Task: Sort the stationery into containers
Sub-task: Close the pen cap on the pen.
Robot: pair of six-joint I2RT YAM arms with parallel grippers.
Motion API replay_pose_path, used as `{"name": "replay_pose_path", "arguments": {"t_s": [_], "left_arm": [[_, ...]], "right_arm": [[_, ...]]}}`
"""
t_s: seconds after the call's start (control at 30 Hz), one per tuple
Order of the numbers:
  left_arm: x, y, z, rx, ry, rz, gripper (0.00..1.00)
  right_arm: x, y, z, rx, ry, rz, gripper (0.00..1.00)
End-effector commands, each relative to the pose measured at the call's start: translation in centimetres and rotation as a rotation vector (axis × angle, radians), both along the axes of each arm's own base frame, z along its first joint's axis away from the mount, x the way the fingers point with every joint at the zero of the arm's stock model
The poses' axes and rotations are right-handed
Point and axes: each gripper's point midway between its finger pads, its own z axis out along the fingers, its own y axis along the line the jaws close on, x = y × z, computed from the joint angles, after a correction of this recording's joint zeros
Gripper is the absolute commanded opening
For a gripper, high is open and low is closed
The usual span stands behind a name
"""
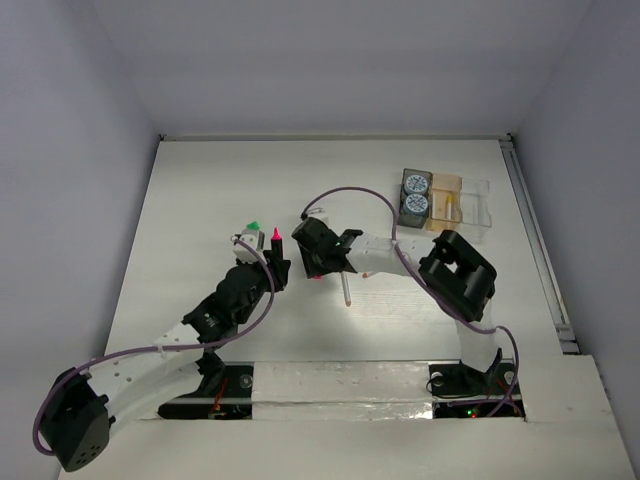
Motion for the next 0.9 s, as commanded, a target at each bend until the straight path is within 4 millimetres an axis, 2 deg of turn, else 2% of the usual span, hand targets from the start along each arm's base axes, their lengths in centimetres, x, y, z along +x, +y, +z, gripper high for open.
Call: {"name": "replay_pose_path", "arguments": {"t_s": [0.0,0.17,0.2,0.27,0.33,0.47,0.57,0.73,0.77,0.83,0.87], "left_arm": [[0.3,0.1,1.5,-0.042,-0.033,0.027,0.0],[0.2,0.1,1.5,-0.048,-0.033,0.021,0.0],[0.2,0.0,1.6,-0.05,-0.034,0.02,0.0],[0.2,0.0,1.6,-0.051,-0.035,0.018,0.0],[0.2,0.0,1.6,-0.052,-0.036,0.018,0.0],[0.1,0.0,1.6,-0.054,-0.037,0.015,0.0],[0.1,-0.4,1.7,-0.059,-0.045,-0.004,0.0],[-0.2,-1.3,1.8,-0.072,-0.066,-0.062,0.0],[-0.1,-1.5,1.6,-0.062,-0.067,-0.07,0.0],[-0.4,-2.2,1.9,-0.071,-0.081,-0.107,0.0],[-0.6,-2.5,2.0,-0.071,-0.088,-0.122,0.0]], "right_arm": [[-1.9,-2.8,-2.7,-0.145,0.075,-0.031,0.47],[-2.4,-2.3,-2.9,-0.116,0.089,-0.05,0.43],[-2.5,-2.2,-3.0,-0.111,0.091,-0.049,0.38],[-2.5,-2.2,-2.8,-0.104,0.089,-0.056,0.36],[-2.3,-2.1,-2.5,-0.092,0.079,-0.062,0.28],[-1.9,-2.0,-1.2,-0.058,0.042,-0.08,0.18],[-1.2,-2.1,0.5,-0.022,-0.011,-0.101,0.14],[1.1,-3.0,6.4,0.012,-0.188,-0.154,0.12],[1.8,-3.2,8.6,0.045,-0.227,-0.165,0.12],[3.0,-3.4,11.5,0.084,-0.295,-0.168,0.11],[3.8,-3.4,14.0,0.126,-0.341,-0.178,0.11]]}}
